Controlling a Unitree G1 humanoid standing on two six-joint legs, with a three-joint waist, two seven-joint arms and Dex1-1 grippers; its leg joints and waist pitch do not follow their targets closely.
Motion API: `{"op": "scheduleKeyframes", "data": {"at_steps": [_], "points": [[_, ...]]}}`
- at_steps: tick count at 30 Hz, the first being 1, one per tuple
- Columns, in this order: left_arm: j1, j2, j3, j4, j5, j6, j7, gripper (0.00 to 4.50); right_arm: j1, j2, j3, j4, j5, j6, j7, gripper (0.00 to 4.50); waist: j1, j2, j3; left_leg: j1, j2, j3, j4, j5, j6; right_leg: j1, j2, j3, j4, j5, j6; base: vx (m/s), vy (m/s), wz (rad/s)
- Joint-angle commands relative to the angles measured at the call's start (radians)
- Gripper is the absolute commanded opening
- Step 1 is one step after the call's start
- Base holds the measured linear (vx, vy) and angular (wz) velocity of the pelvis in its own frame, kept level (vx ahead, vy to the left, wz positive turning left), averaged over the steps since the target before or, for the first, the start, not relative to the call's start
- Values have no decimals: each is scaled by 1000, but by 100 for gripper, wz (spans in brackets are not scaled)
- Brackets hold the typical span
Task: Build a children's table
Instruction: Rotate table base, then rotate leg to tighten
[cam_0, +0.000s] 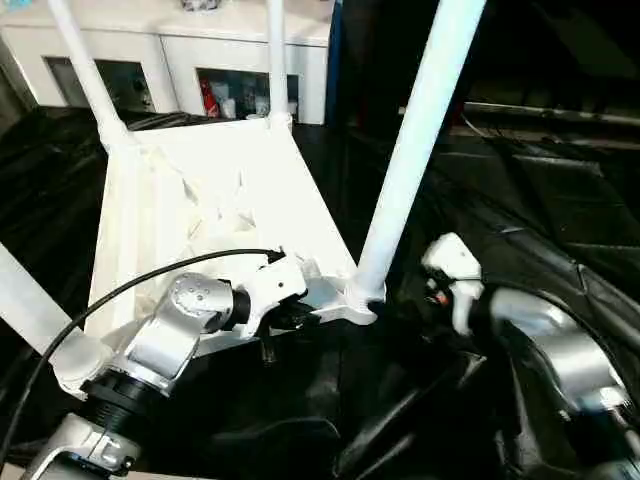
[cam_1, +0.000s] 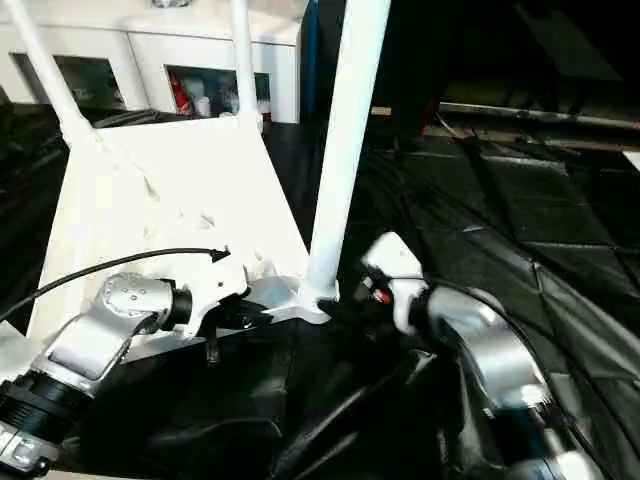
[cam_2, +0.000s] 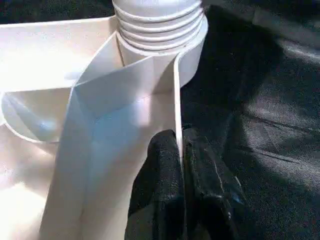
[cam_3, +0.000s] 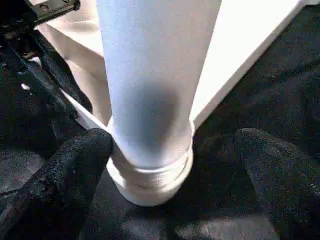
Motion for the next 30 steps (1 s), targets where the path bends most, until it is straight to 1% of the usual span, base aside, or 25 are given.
{"op": "scheduleKeyframes", "data": {"at_steps": [1, 3, 4, 5, 7, 8, 9, 10, 12, 14, 16, 17, 18, 20, 24, 27, 28, 30], "points": [[13, 18, -21, 35, 5, 2, -17, 0, -22, 4, 5, 24, -6, -11, 18, 450, 3, -8, -54, -14, 57, -13, -84, -45, 62, 57, -92, 54, -77, -207, -217, 0, 0, 0], [13, 23, -22, 36, 5, 3, -15, 0, -39, 11, 14, 52, -17, -27, 26, 450, 4, -8, -54, -13, 58, -12, -85, -49, 58, 56, -92, 54, -77, -205, -219, 0, 0, 0], [12, 24, -21, 38, 5, 2, -14, 0, -44, 12, 19, 61, -20, -33, 31, 415, 6, -11, -54, -13, 58, -13, -85, -44, 56, 57, -92, 55, -75, -197, -218, 0, 0, 0], [13, 25, -19, 38, 3, 2, -14, 0, -47, 14, 22, 68, -20, -36, 35, 415, 5, -11, -55, -13, 58, -12, -84, -42, 55, 57, -93, 54, -74, -193, -221, 0, 0, 0], [13, 25, -16, 39, 0, 2, -15, 0, -55, 18, 26, 83, -19, -43, 47, 415, 5, -15, -54, -15, 58, -12, -85, -41, 57, 59, -93, 55, -74, -190, -221, 0, 0, 0], [13, 25, -14, 40, -2, 2, -15, 0, -58, 19, 27, 89, -19, -46, 49, 399, 5, -14, -54, -15, 58, -12, -85, -40, 56, 59, -93, 55, -75, -194, -219, 0, 0, 0], [12, 26, -14, 40, -2, 1, -16, 0, -60, 19, 29, 94, -20, -47, 53, 373, 5, -15, -54, -15, 58, -12, -85, -42, 55, 59, -94, 55, -75, -197, -218, 0, 0, 0], [11, 27, -13, 42, -4, 0, -18, 0, -66, 20, 34, 103, -23, -52, 59, 370, 5, -19, -53, -15, 58, -12, -85, -44, 56, 59, -94, 55, -75, -207, -216, 0, 0, 0], [9, 31, -11, 48, -5, -4, -22, 0, -76, 22, 41, 125, -30, -67, 70, 369, 5, -17, -53, -15, 57, -11, -85, -47, 56, 57, -94, 55, -78, -222, -212, 0, 0, 0], [7, 34, -8, 55, -8, -6, -25, 0, -85, 24, 46, 149, -39, -85, 79, 346, 5, -17, -54, -14, 58, -12, -85, -45, 54, 57, -94, 55, -77, -220, -211, 0, 0, 0], [5, 36, -7, 58, -9, -7, -26, 0, -89, 25, 46, 161, -40, -89, 84, 329, 5, -18, -52, -14, 58, -11, -86, -52, 55, 56, -94, 55, -78, -225, -213, 0, 0, 0], [3, 37, -7, 62, -11, -8, -26, 0, -93, 26, 48, 170, -41, -94, 87, 315, 5, -18, -53, -15, 58, -12, -86, -49, 54, 58, -95, 55, -77, -225, -212, 0, 0, 0], [2, 37, -5, 64, -12, -8, -26, 0, -95, 26, 48, 175, -41, -95, 89, 315, 5, -17, -53, -15, 58, -12, -86, -49, 53, 57, -95, 55, -77, -224, -211, 0, 0, 0], [0, 37, -3, 67, -17, -6, -26, 0, -98, 27, 51, 184, -41, -97, 98, 292, 4, -17, -52, -15, 57, -12, -86, -59, 52, 57, -94, 55, -79, -238, -209, 0, 0, 0], [-5, 28, 6, 80, -22, 1, -14, 0, -101, 35, 52, 203, -43, -107, 96, 272, 5, -16, -51, -14, 58, -12, -88, -75, 47, 55, -95, 55, -83, -272, -200, 0, 0, 0], [-21, -2, 19, 103, -18, 26, 44, 0, -100, 71, 31, 246, -47, -111, 23, 268, 4, -18, -49, -13, 57, -12, -91, -95, 38, 53, -94, 55, -89, -318, -187, 0, 0, 0], [-25, -10, 21, 108, -16, 33, 59, 0, -101, 82, 23, 259, -51, -112, -4, 266, 3, -18, -47, -13, 56, -13, -93, -110, 32, 51, -94, 55, -92, -351, -178, 0, 0, 0], [-43, -49, 30, 127, -5, 55, 125, 0, -100, 132, -7, 306, -59, -105, -118, 265, 2, -17, -46, -12, 56, -14, -95, -129, 21, 49, -95, 55, -96, -389, -166, 0, 0, 0]]}}
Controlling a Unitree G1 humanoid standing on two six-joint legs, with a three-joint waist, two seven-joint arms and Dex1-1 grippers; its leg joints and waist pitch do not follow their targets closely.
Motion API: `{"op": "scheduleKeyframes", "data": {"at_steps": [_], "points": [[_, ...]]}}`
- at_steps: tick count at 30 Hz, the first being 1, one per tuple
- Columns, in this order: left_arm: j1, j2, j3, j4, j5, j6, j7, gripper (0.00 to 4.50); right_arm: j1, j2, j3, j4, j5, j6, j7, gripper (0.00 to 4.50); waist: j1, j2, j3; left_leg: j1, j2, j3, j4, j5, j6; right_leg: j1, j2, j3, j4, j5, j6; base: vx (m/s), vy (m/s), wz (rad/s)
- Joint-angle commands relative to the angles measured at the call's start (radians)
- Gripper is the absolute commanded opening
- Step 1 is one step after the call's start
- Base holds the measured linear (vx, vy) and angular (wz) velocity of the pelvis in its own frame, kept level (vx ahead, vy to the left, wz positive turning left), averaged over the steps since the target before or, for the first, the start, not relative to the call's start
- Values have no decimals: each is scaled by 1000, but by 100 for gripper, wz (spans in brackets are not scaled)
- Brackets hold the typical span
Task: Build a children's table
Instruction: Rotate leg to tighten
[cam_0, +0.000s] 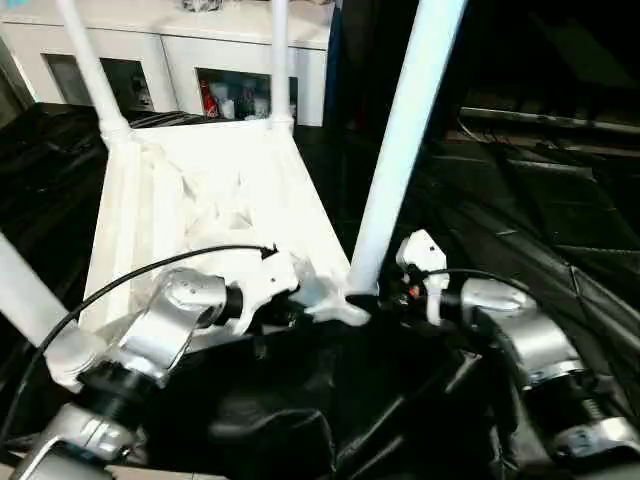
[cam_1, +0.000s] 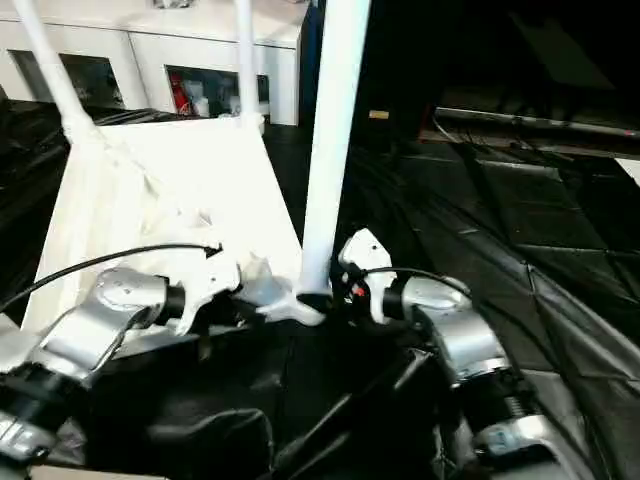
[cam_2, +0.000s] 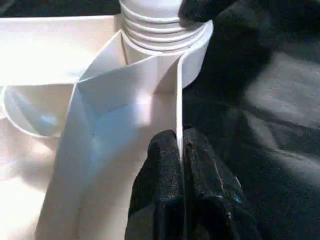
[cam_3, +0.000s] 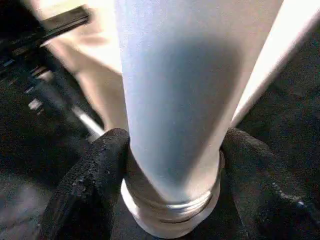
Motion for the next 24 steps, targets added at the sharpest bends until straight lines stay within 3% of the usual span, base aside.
{"op": "scheduleKeyframes", "data": {"at_steps": [1, 2, 4, 7, 13, 14, 18, 21, 24], "points": [[-9, -62, 24, 54, 14, 46, 118, 0, -4, 63, -35, 102, -43, 34, -196, 265, 0, -6, -43, -15, 55, -16, -96, -149, 21, 48, -96, 56, -101, -414, -158, 0, 0, 0], [-23, -94, 30, 72, 21, 52, 167, 0, -8, 99, -49, 131, -46, 35, -266, 265, 0, 0, -42, -13, 51, -18, -97, -168, 12, 44, -94, 54, -105, -448, -144, 0, 0, 0], [-41, -132, 34, 95, 29, 56, 221, 0, -16, 144, -63, 168, -54, 33, -353, 265, -7, -1, -41, -11, 52, -21, -100, -202, -1, 41, -94, 51, -112, -498, -123, 0, 0, 0], [-82, -215, 36, 151, 50, 54, 335, 0, -53, 239, -74, 252, -77, 37, -517, 264, -13, 2, -43, -9, 52, -22, -102, -219, -6, 36, -93, 53, -115, -493, -117, 0, 0, 0], [-112, -269, 22, 192, 62, 25, 379, 0, -76, 308, -49, 270, -80, 20, -507, 264, -15, 3, -50, -11, 53, -18, -102, -189, 13, 44, -93, 57, -105, -351, -149, 0, 0, 0], [-114, -270, 22, 193, 62, 20, 376, 0, -77, 312, -53, 265, -75, 18, -497, 299, -14, 3, -52, -14, 51, -15, -101, -159, 25, 48, -92, 58, -102, -299, -162, 0, 0, 0], [-97, -226, 14, 181, 55, -40, 291, 0, -77, 240, -58, 193, -75, 11, -423, 343, -9, 3, -55, -17, 50, -13, -100, -132, 47, 55, -93, 56, -101, -280, -170, 0, 0, 0], [-84, -187, 5, 181, 54, -88, 242, 0, -59, 160, -44, 129, -82, 1, -342, 343, -5, 1, -57, -13, 52, -9, -98, -108, 59, 53, -91, 56, -98, -239, -178, 0, 0, 0], [-64, -139, 1, 168, 40, -123, 168, 0, -23, 59, -31, 34, -56, -1, -197, 343, 9, -3, -59, -18, 54, -9, -97, -70, 85, 59, -90, 50, -93, -183, -180, 0, 0, 0]]}}
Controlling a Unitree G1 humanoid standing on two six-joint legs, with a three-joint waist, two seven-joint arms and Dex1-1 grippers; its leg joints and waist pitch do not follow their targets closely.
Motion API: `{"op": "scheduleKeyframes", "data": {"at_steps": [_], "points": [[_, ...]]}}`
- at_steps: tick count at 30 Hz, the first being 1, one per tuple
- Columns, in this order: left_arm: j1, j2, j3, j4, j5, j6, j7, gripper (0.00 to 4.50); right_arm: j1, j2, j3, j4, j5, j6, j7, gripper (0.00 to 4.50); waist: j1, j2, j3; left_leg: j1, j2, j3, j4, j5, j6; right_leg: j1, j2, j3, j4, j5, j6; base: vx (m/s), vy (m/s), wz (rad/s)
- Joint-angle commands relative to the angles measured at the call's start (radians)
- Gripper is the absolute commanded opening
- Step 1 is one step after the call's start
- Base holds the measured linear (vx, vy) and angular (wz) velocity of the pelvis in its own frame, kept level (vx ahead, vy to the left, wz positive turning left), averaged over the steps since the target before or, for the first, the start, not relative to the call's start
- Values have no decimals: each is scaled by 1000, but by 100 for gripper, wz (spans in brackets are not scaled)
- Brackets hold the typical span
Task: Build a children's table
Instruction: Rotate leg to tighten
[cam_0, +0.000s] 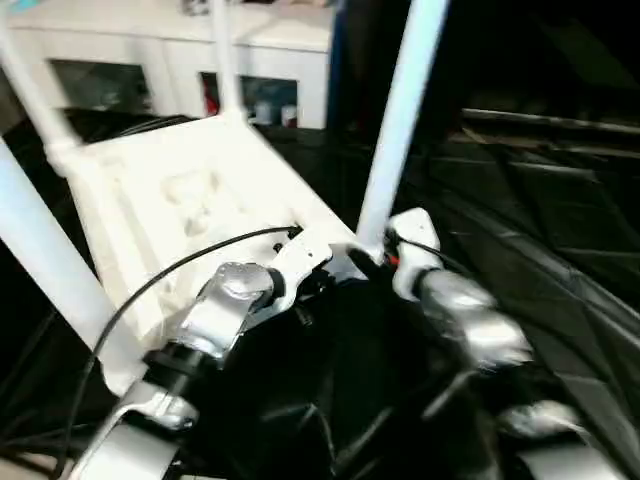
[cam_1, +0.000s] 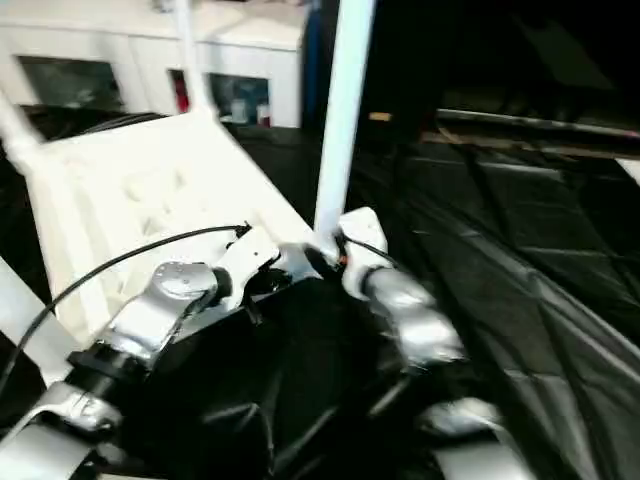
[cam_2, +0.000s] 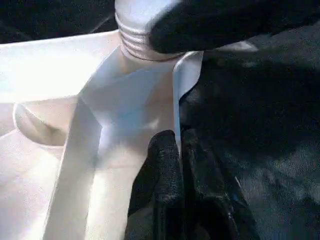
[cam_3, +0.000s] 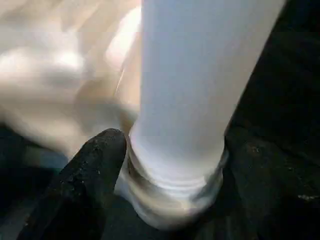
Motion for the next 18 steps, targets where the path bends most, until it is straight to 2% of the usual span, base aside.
{"op": "scheduleKeyframes", "data": {"at_steps": [1, 5, 7, 9, 11, 14, 15, 18], "points": [[24, 23, -10, -7, -32, -57, -75, 0, 18, -33, 22, -54, 17, 12, 104, 343, 9, -9, -49, -13, 54, -8, -71, -69, 84, 55, -91, 57, -73, -154, -186, 0, 0, 0], [54, 77, -9, -50, -74, -69, -194, 0, 37, -103, 17, -117, 55, 21, 228, 343, 11, -11, -47, -14, 58, -8, -74, -70, 83, 57, -94, 53, -71, -154, -203, 0, 0, 0], [74, 116, -13, -81, -102, -86, -278, 0, 45, -145, 28, -154, 74, 28, 314, 343, 12, -16, -46, -13, 61, -8, -75, -68, 84, 56, -96, 53, -70, -153, -208, 0, 0, 0], [80, 132, -15, -91, -112, -91, -311, 0, 49, -163, 37, -174, 86, 41, 351, 343, 14, -11, -46, -12, 60, -7, -74, -66, 84, 55, -95, 53, -68, -146, -212, 0, 0, 0], [91, 157, -14, -111, -146, -99, -377, 0, 56, -186, 54, -204, 99, 55, 408, 343, 17, -16, -44, -10, 62, -7, -76, -64, 81, 56, -96, 53, -67, -152, -215, 0, 0, 0], [95, 168, -11, -117, -157, -102, -398, 0, 61, -200, 71, -218, 94, 62, 442, 343, 21, -16, -43, -7, 62, -4, -75, -57, 79, 53, -95, 53, -67, -138, -220, 0, 0, 0], [94, 172, -8, -113, -154, -106, -399, 0, 64, -205, 81, -219, 88, 62, 456, 343, 21, -21, -43, -8, 61, -3, -75, -57, 79, 54, -95, 52, -67, -141, -220, 0, 0, 0], [92, 179, -5, -105, -152, -112, -403, 0, 70, -210, 93, -223, 81, 60, 476, 343, 25, -21, -43, -9, 61, -3, -75, -49, 69, 56, -96, 53, -66, -149, -211, 0, 0, 0]]}}
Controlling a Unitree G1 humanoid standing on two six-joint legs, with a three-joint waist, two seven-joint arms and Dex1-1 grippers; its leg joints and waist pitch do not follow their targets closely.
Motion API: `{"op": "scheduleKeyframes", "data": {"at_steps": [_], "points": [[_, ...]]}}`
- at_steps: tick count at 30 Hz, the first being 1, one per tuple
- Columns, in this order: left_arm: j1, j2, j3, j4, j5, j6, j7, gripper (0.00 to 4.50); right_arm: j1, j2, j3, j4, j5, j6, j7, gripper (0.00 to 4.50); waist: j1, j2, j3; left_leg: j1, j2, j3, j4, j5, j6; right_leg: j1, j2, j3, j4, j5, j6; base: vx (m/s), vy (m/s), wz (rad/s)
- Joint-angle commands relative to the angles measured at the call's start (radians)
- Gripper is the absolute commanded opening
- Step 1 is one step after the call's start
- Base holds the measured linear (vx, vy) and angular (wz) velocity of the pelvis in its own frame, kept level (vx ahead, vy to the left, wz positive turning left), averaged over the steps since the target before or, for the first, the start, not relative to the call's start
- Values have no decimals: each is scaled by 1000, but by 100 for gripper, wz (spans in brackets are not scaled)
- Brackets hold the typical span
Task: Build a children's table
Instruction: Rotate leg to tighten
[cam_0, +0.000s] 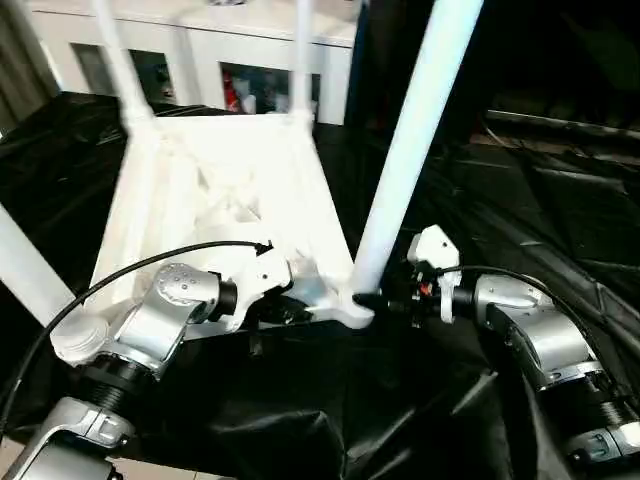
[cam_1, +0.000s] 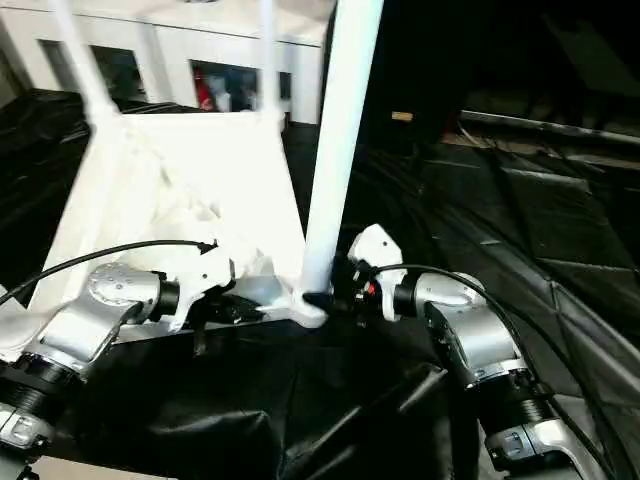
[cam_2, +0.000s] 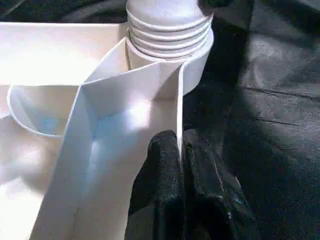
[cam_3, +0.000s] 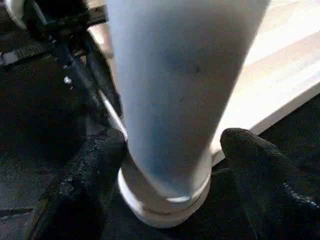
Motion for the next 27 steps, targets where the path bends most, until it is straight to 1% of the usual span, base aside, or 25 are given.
{"op": "scheduleKeyframes", "data": {"at_steps": [1, 3, 4, 7, 9, 10, 12, 13, 15, 16, 18, 21, 24, 25, 27], "points": [[12, -14, -6, -4, -40, -12, -23, 0, 13, -15, 9, -14, -9, 7, 18, 343, 1, -9, -52, -7, 57, -11, -72, -49, 68, 56, -94, 56, -62, -145, -210, 0, 0, 0], [13, -11, -3, -2, -41, -12, -28, 0, 11, -13, 21, -13, -14, 6, 26, 343, 1, -5, -53, -7, 57, -11, -72, -44, 67, 56, -93, 56, -61, -132, -213, 0, 0, 0], [13, -10, -3, -3, -42, -12, -29, 0, 11, -13, 24, -13, -15, 7, 26, 343, 1, -7, -53, -8, 56, -11, -71, -43, 66, 57, -93, 56, -60, -129, -213, 0, 0, 0], [13, -11, -2, 0, -40, -13, -32, 0, 8, -10, 32, -8, -23, 3, 30, 343, 1, -5, -53, -7, 56, -11, -71, -41, 63, 57, -93, 56, -60, -123, -215, 0, 0, 0], [13, -13, -2, 1, -39, -12, -34, 0, 2, -3, 31, 4, -24, 4, 28, 343, 1, -6, -54, -7, 56, -11, -71, -41, 61, 58, -92, 56, -59, -116, -217, 0, 0, 0], [12, -14, -2, 3, -39, -11, -34, 0, -1, -1, 31, 9, -24, 4, 27, 319, 1, -7, -54, -7, 56, -11, -71, -40, 61, 58, -92, 56, -59, -115, -217, 0, 0, 0], [7, -17, -3, 8, -37, -10, -33, 0, -10, 8, 28, 18, -21, 7, 23, 311, 2, -7, -54, -7, 56, -11, -70, -32, 64, 58, -93, 55, -57, -108, -221, 0, 0, 0], [4, -18, -2, 11, -37, -9, -31, 0, -12, 10, 28, 20, -18, 10, 24, 306, 2, -10, -55, -8, 55, -11, -69, -30, 64, 59, -92, 55, -57, -108, -221, 0, 0, 0], [3, -19, -2, 12, -37, -9, -30, 0, -13, 10, 28, 20, -17, 11, 26, 281, 2, -9, -54, -8, 55, -11, -69, -30, 65, 59, -93, 55, -57, -111, -220, 0, 0, 0], [2, -19, -2, 13, -37, -8, -30, 0, -13, 11, 29, 22, -16, 12, 28, 281, 3, -9, -55, -7, 55, -11, -69, -30, 66, 58, -92, 55, -57, -112, -219, 0, 0, 0], [2, -20, -1, 13, -36, -7, -28, 0, -12, 12, 30, 24, -17, 13, 32, 265, 2, -10, -55, -8, 55, -11, -69, -25, 67, 59, -93, 55, -56, -109, -219, 0, 0, 0], [6, -21, -1, 16, -35, -10, -25, 0, -6, 14, 33, 26, -21, 10, 32, 256, 2, -9, -55, -7, 55, -10, -68, -24, 69, 59, -93, 55, -56, -108, -220, 0, 0, 0], [9, -25, -2, 20, -29, -13, -16, 0, 4, 15, 37, 27, -25, 8, 32, 252, 2, -12, -56, -8, 54, -10, -67, -19, 70, 59, -92, 55, -55, -107, -218, 0, 0, 0], [8, -27, -1, 22, -27, -13, -11, 0, 6, 15, 38, 29, -25, 8, 32, 252, 1, -17, -56, -7, 55, -9, -66, -10, 75, 59, -92, 55, -54, -103, -217, 0, 0, 0], [6, -31, 0, 32, -17, -13, 10, 0, 10, 24, 35, 36, -28, 10, 15, 252, 0, -17, -55, -7, 55, -9, -67, -14, 76, 58, -92, 55, -56, -118, -213, 0, 0, 0]]}}
